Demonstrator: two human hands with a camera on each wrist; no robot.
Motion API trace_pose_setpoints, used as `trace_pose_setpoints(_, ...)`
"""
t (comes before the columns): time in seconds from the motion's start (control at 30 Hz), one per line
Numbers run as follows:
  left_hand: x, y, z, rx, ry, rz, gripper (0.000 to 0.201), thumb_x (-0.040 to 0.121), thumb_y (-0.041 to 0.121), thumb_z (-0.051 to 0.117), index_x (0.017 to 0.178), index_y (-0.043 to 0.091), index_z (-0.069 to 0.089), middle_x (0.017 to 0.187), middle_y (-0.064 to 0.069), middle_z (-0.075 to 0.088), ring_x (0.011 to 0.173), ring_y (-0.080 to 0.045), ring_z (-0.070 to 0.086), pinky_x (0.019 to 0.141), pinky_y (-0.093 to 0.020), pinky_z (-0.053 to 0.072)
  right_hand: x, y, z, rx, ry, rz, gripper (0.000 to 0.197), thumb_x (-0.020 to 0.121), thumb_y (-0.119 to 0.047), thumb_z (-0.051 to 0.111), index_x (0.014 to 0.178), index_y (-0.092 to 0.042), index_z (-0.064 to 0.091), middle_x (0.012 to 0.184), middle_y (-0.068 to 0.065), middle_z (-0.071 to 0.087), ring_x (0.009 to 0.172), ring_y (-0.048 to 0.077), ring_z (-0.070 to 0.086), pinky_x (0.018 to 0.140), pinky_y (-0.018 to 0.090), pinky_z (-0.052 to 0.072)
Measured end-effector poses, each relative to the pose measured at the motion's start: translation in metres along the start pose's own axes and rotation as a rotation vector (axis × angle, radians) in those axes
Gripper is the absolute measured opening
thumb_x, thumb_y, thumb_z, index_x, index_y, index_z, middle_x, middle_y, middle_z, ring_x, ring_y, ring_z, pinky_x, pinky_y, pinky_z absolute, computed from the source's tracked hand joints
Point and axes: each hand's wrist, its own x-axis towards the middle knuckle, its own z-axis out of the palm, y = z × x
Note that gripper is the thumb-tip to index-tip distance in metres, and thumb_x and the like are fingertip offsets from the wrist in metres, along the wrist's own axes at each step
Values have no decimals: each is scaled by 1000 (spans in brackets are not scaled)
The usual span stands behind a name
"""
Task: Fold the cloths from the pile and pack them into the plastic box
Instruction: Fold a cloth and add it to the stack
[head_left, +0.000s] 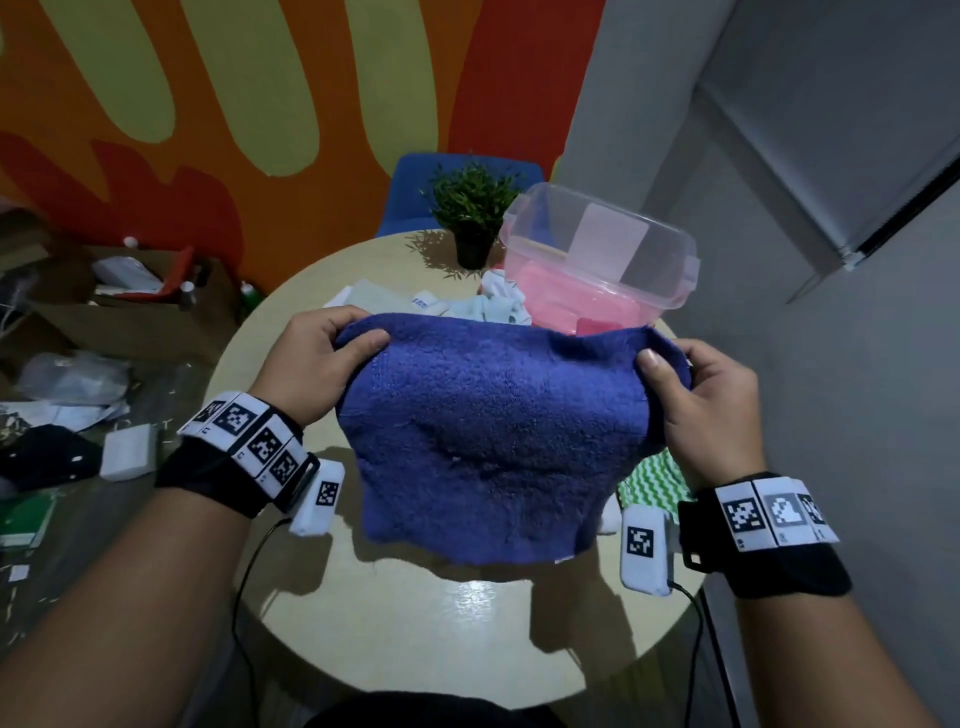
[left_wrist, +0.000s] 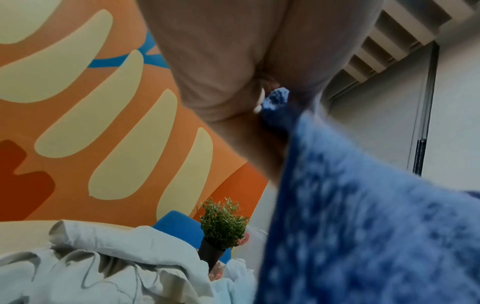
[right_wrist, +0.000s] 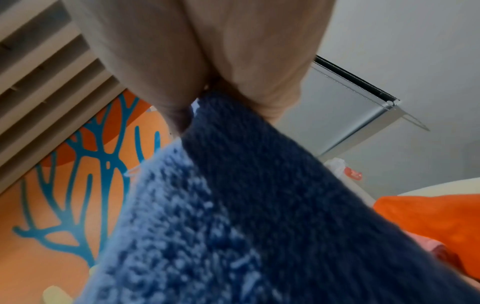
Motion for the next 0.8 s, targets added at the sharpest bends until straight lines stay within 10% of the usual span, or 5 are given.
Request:
trace_pose_setpoints(0.13, -7, -5, -4, -80, -68, -74, 20, 99, 11, 56, 87, 18, 71, 76, 2, 72, 67, -15, 66, 51, -32, 54, -12, 2, -4, -60, -56, -22, 21, 94, -8, 64, 83, -26, 66, 71, -16, 68, 66, -1, 57, 67, 22, 47)
trace_pose_setpoints(0.67, -11, -14, -2, 28, -20, -45, 15, 91, 12, 69, 84, 25, 67, 70, 16, 68, 61, 5, 59, 60, -16, 49, -6, 11, -17, -213, -95, -1, 21, 90, -15, 70, 81, -33, 65, 73, -15, 69, 63, -5, 58, 64, 20, 48)
trace_pose_setpoints(0.8, 2, -78, 34, 202, -8, -134, 4, 89, 13, 72, 91, 11, 74, 81, 1, 68, 71, -14, 63, 74, -35, 54, 21, 77, 5, -410, -182, 113, 6, 86, -18, 70, 86, -24, 72, 76, 0, 70, 69, 19, 66, 71, 44, 57)
